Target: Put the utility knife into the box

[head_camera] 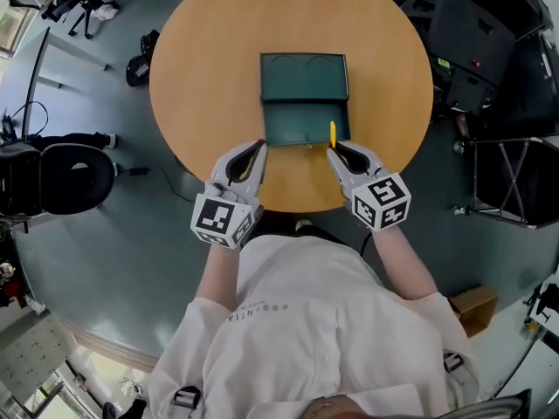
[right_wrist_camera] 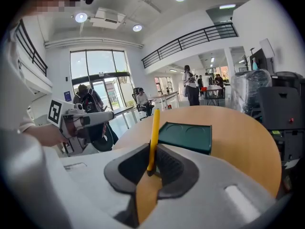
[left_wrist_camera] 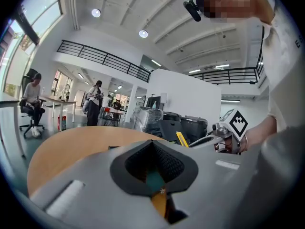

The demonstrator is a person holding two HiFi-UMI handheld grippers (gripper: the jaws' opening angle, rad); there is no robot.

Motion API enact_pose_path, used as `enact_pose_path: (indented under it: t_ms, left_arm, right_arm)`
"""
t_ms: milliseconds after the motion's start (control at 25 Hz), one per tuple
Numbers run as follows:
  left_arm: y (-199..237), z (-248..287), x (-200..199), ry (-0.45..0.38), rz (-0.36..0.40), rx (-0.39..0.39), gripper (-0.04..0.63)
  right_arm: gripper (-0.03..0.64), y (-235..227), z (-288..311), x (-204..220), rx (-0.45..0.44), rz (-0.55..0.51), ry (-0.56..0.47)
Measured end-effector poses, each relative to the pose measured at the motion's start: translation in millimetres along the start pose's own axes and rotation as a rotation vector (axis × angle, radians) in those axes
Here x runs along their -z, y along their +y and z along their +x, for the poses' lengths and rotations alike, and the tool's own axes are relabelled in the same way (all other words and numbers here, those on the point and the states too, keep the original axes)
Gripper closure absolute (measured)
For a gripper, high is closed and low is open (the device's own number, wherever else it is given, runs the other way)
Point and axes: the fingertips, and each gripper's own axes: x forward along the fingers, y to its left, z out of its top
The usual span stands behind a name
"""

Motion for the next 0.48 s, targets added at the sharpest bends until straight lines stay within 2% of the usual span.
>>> enact_pose_path:
  t_ms: [200, 320, 480]
  left_arm:
    - [18, 22, -3, 0.024, 0.001, 0.04, 0.581]
    - [24, 30, -1, 0.042, 0.003, 0.063, 0.581]
    - [36, 40, 8, 0.065, -0.031, 0.065, 0.581]
  right_arm:
    - [0.578, -15, 38, 3, 0.019, -0.005, 0.081]
    - [0.578, -16, 61, 13, 0.005, -0.027, 0.154]
    - [0.578, -20, 85, 36, -0.028, -0.052, 0.27]
